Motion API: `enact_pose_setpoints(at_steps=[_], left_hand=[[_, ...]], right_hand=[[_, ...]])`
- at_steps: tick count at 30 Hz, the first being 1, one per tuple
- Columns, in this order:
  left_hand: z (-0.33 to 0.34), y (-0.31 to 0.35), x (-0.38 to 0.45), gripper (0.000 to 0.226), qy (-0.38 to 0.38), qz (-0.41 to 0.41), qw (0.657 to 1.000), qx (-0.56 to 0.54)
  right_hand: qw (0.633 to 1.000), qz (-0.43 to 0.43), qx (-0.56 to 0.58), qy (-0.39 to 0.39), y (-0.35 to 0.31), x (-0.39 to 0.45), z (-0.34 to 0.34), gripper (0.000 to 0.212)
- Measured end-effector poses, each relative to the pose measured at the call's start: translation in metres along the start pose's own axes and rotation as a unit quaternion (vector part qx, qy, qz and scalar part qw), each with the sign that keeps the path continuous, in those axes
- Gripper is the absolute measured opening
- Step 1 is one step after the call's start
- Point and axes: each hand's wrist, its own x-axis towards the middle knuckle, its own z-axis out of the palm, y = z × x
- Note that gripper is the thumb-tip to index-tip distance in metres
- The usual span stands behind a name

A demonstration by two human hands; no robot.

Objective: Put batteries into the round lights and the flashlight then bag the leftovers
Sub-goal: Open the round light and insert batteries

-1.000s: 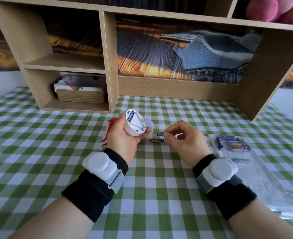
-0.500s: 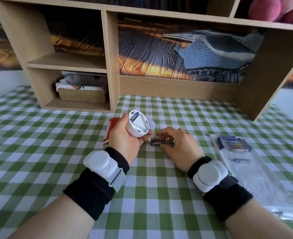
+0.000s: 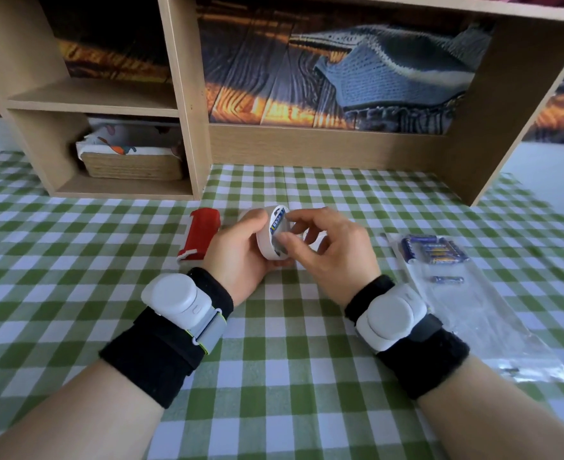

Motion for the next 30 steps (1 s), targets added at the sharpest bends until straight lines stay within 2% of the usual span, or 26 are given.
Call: enact_pose_setpoints(at_steps=[5,12,19,26,30], left_hand=[[-0.004,-0.002,0.000,0.066,-0.021,0.014,0.999,0.026],[-0.005,-0.005,0.002,0.048,-0.055,0.022,0.998,0.031],[-0.007,-0.008,0.003,0.030,-0.067,0.038,0.996,0.041],[-0.008,-0.011,0.002,0.029,-0.078,0.038,0.995,0.051],[-0.009,-0.011,0.003,0.031,-0.070,0.041,0.995,0.065]], right_hand=[[0.999,0.025,0.022,-0.006,-0.001,-0.001,0.004,0.031],[0.999,0.039,0.028,-0.005,0.001,-0.001,0.003,0.033],[0.991,0.073,0.110,-0.024,0.002,-0.001,0.002,0.031],[0.980,0.084,0.172,-0.052,0.003,0.001,0.001,0.028],[0.978,0.088,0.185,-0.037,0.004,0.000,0.002,0.028]])
